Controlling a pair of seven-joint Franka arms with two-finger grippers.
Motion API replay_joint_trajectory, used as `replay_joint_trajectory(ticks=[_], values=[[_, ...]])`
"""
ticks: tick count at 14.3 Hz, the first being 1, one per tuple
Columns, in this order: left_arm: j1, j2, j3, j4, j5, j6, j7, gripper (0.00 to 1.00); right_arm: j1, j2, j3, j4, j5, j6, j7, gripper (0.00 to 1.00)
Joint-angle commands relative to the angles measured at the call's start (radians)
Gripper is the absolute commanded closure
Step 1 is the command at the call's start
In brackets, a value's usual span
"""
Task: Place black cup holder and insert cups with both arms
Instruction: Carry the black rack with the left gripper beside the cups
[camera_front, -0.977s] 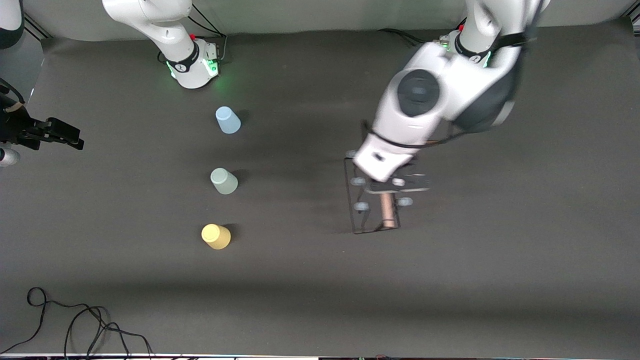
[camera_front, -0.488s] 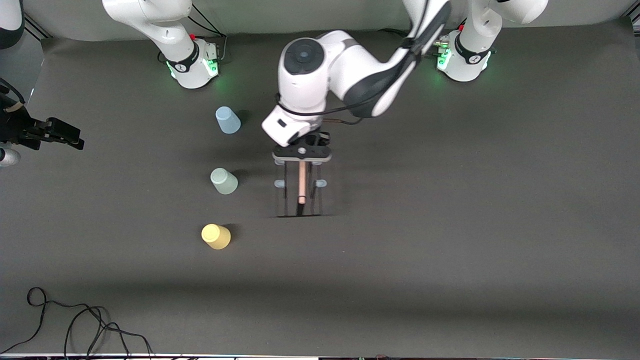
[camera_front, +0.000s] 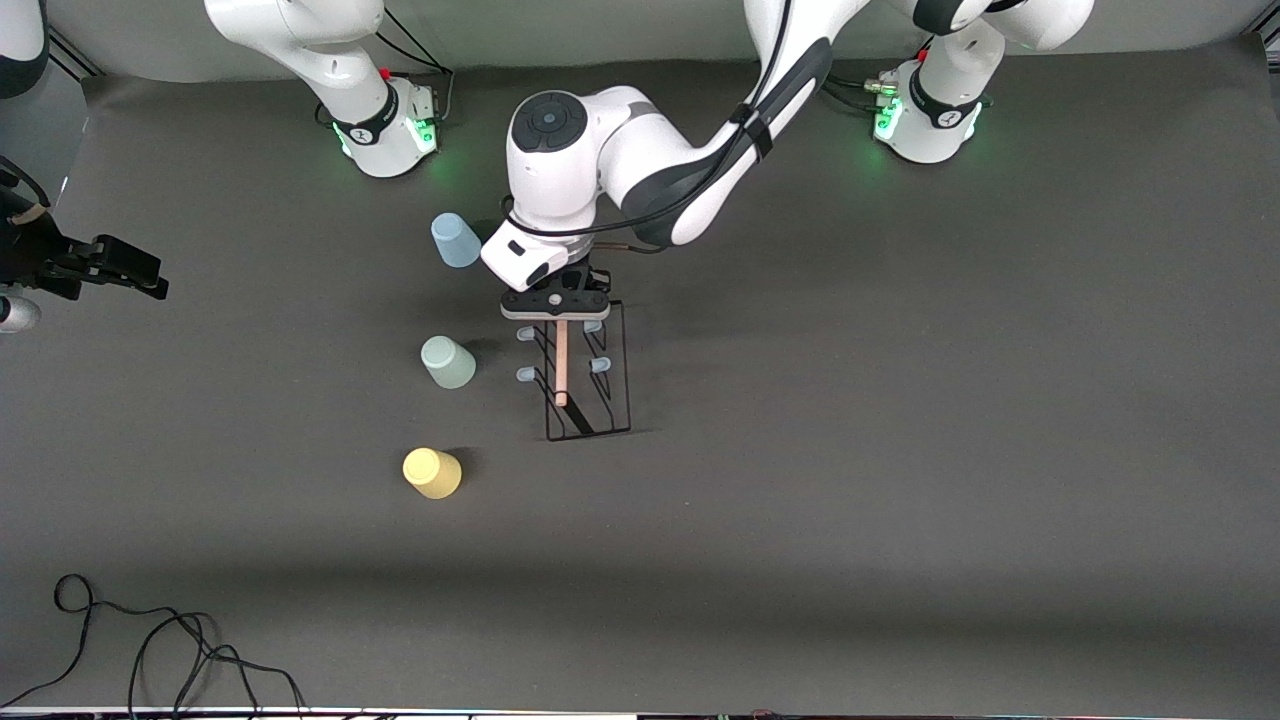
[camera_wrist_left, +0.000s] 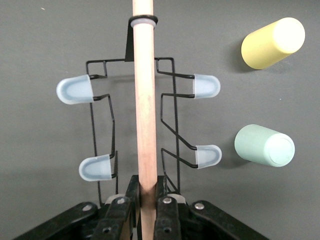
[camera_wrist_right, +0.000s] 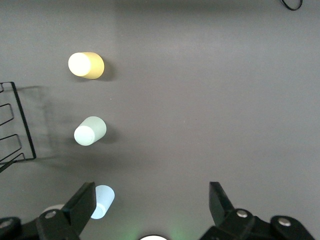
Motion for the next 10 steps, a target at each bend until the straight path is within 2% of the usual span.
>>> replay_joint_trajectory(ticks=[1,7,8,9,10], values=[[-0.016,0.044,0.019,0.042,0.02,0.038,-0.054,1.0,0.0,-0.011,0.002,-0.011,0.003,-0.008,-0.004,0.0],[-0.011,0.076,0.019,0.023,0.023,0.09,-0.05,1.0,0.003,-0.011,0.005,-0.013,0.006,-0.018,0.014,0.0],[-0.011,0.076,0.019,0.019,0.026,0.092,-0.027,0.7,0.003,-0.011,0.006,-0.022,0.008,-0.018,0.014,0.0],[-0.01,0.075,0.019,0.009,0.026,0.09,0.001,0.23,0.003,-0.011,0.009,-0.037,0.012,-0.01,0.014,0.0],[-0.01,0.073,0.019,0.008,0.026,0.087,0.009,0.0,0.021,-0.011,0.009,-0.052,0.034,-0.002,0.028,0.0]])
